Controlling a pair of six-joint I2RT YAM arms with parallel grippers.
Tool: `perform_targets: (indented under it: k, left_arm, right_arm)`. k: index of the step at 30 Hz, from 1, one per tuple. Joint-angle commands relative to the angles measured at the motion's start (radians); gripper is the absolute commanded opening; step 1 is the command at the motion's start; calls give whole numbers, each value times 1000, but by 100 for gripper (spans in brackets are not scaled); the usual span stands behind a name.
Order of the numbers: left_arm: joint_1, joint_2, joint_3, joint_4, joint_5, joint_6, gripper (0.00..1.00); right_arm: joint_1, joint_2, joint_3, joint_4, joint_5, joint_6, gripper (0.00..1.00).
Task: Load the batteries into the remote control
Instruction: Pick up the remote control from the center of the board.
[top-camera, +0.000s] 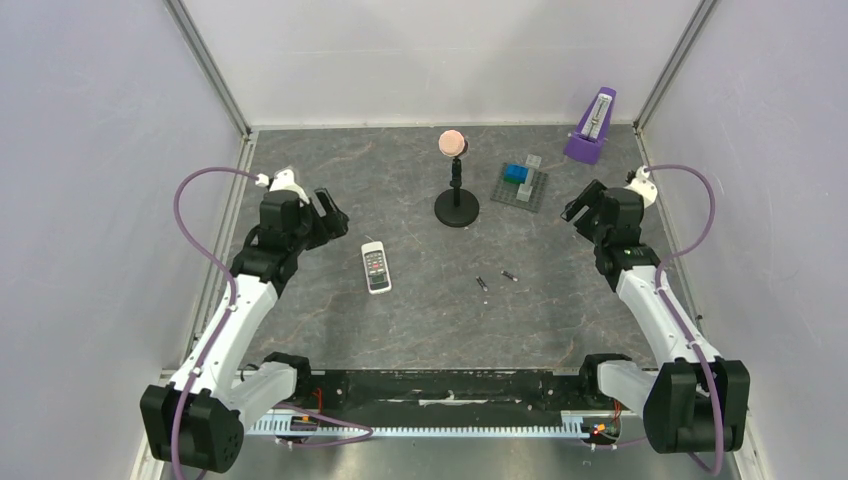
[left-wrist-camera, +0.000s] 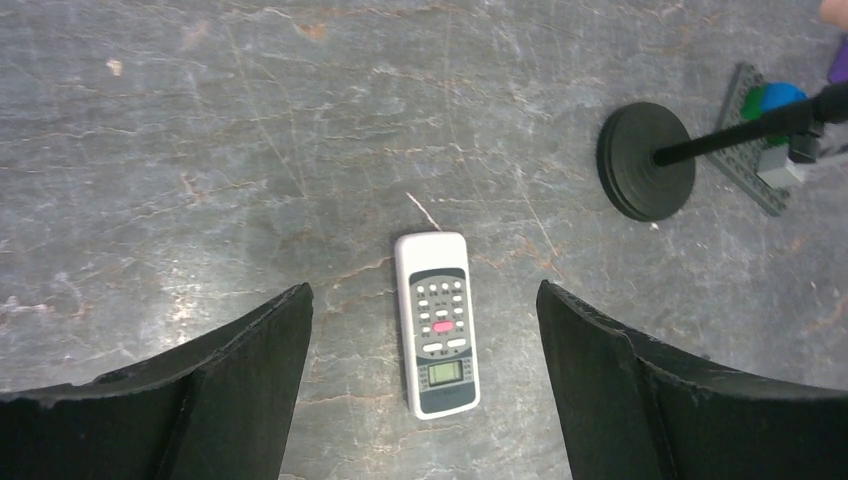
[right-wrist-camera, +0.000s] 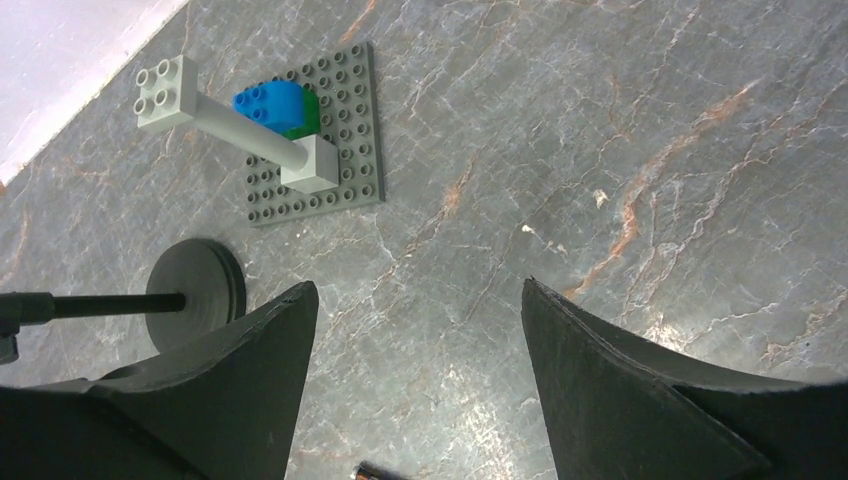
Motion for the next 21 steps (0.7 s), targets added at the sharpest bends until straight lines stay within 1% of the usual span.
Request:
perform_targets:
  k: [1, 5, 7, 11, 15, 18, 21]
  left_arm:
    - [2, -8, -13, 43, 153, 7, 88]
    - [-4, 25, -43, 48, 242, -30, 88]
    - [-31, 40, -60, 52, 239, -49, 88]
    - [-126, 67, -84, 52, 124, -77, 88]
    - [-228, 106, -97, 38, 3, -166, 88]
    - [-309, 170, -105, 35, -121, -244, 88]
    - [-332, 260, -92, -3, -226, -285, 88]
  right_arm:
    - [1, -34, -10, 11, -47, -10, 78]
    - [1, -44, -38, -9, -76, -8, 78]
    - [5, -60, -60, -20, -84, 0, 77]
    - [20, -97, -118, -23, -102, 12, 78]
    - [57, -106, -150, -26, -108, 15, 78]
    - [91, -93, -157, -25, -96, 8, 79]
    - [123, -65, -139, -34, -86, -5, 80]
